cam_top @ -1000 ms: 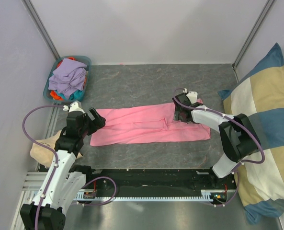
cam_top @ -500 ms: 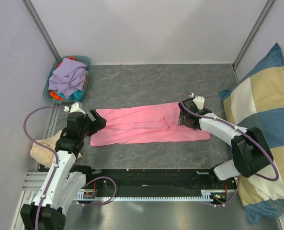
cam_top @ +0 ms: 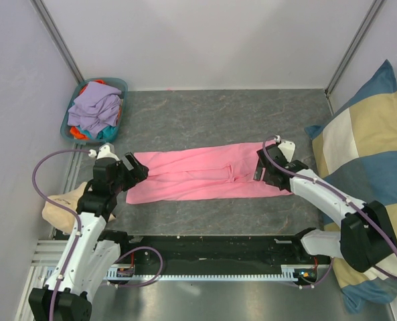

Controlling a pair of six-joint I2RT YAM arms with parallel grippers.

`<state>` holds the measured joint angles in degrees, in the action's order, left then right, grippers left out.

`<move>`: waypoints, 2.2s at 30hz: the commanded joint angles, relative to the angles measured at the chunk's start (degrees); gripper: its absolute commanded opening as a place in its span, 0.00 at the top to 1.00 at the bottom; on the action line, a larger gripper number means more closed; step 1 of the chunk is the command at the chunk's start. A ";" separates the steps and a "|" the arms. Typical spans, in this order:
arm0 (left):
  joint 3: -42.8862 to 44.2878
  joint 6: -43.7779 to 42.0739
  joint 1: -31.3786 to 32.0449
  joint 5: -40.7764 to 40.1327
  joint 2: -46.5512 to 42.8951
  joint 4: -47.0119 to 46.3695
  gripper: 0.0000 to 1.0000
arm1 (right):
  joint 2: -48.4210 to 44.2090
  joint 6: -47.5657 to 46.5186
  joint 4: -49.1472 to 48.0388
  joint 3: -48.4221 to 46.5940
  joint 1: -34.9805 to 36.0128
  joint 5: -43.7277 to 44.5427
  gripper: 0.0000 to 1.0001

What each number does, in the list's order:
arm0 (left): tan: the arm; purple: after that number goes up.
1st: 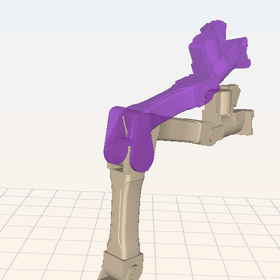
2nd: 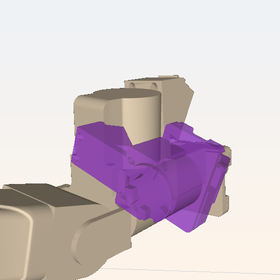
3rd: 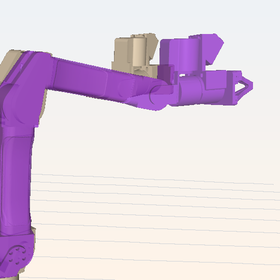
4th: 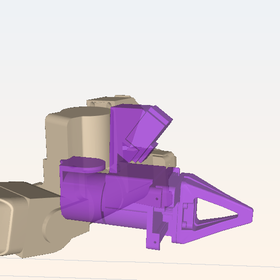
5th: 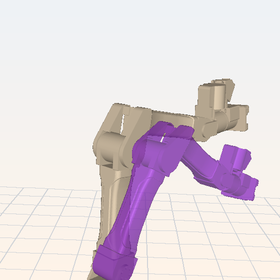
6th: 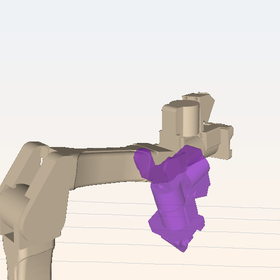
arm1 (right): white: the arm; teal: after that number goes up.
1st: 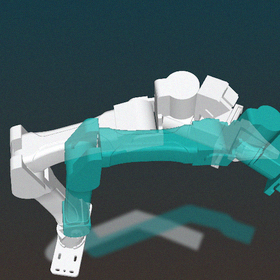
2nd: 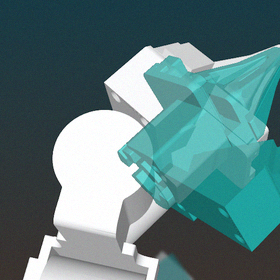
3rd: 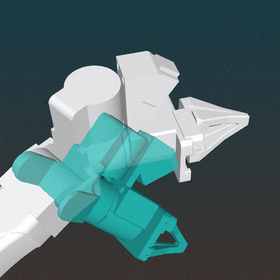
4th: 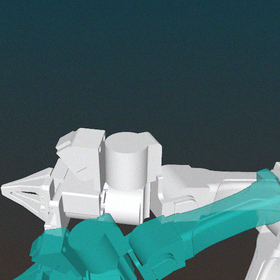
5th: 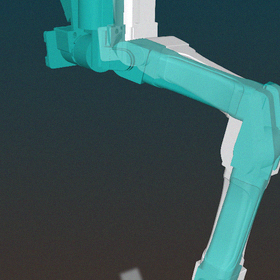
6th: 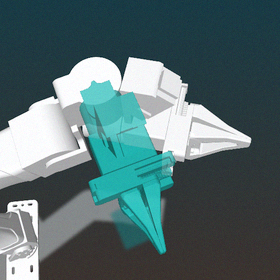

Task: Fold and stack the t-shirts
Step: Fold the tshirt

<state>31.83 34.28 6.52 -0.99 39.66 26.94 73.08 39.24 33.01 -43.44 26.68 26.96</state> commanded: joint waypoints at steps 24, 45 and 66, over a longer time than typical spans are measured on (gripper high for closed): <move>1.30 0.87 0.07 -0.15 -1.51 0.66 0.03 | 21.23 -3.47 -7.35 -12.90 0.13 6.44 0.02; -0.28 1.31 0.16 0.29 -1.51 0.22 0.03 | 7.35 1.10 -1.73 0.20 0.48 3.19 0.02; -0.72 1.49 0.07 0.47 -1.95 0.13 0.03 | -8.30 6.19 8.73 1.96 3.56 0.64 0.02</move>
<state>31.42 34.33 6.52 -0.97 38.39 27.75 67.94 43.75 38.70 -40.91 29.61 27.75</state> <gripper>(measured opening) 0.970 0.979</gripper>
